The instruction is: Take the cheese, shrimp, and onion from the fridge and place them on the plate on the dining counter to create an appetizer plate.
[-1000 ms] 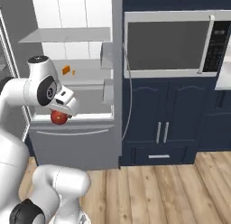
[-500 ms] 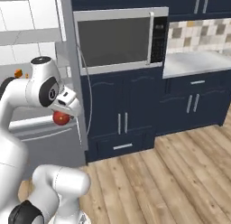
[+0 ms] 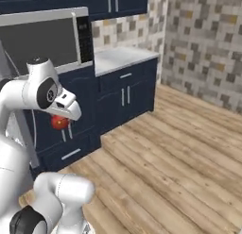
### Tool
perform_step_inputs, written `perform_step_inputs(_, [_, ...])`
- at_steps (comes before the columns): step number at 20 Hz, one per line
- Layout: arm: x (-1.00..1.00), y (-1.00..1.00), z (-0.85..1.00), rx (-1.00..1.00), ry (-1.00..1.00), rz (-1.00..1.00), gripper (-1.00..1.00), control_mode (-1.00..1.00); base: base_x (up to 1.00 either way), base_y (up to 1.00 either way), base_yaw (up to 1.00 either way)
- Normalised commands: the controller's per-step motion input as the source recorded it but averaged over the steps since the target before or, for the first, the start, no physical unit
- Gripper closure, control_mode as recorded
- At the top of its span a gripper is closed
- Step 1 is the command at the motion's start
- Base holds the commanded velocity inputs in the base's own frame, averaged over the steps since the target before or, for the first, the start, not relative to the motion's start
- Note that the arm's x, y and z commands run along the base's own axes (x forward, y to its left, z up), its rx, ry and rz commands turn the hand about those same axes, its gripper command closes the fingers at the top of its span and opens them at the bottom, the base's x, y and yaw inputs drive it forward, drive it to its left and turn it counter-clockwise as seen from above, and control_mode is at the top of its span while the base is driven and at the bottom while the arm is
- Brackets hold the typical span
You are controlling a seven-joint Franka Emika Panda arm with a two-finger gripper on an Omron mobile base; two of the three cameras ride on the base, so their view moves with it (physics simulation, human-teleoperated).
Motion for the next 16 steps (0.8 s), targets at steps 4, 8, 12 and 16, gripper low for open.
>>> perform_step_inputs(4, [0.00, 0.00, 0.00, 0.00, 0.00, 0.00, 1.00, 1.00, 0.00, 0.00, -0.85])
perform_step_inputs(8, [0.00, 0.00, 0.00, 0.00, 0.00, 0.00, 1.00, 1.00, 0.00, 0.00, -0.80])
perform_step_inputs(12, [0.00, 0.00, 0.00, 0.00, 0.00, 0.00, 1.00, 1.00, 0.00, 0.00, -0.74])
perform_step_inputs(16, [0.00, 0.00, 0.00, 0.00, 0.00, 0.00, 1.00, 1.00, 0.00, 0.00, -0.71])
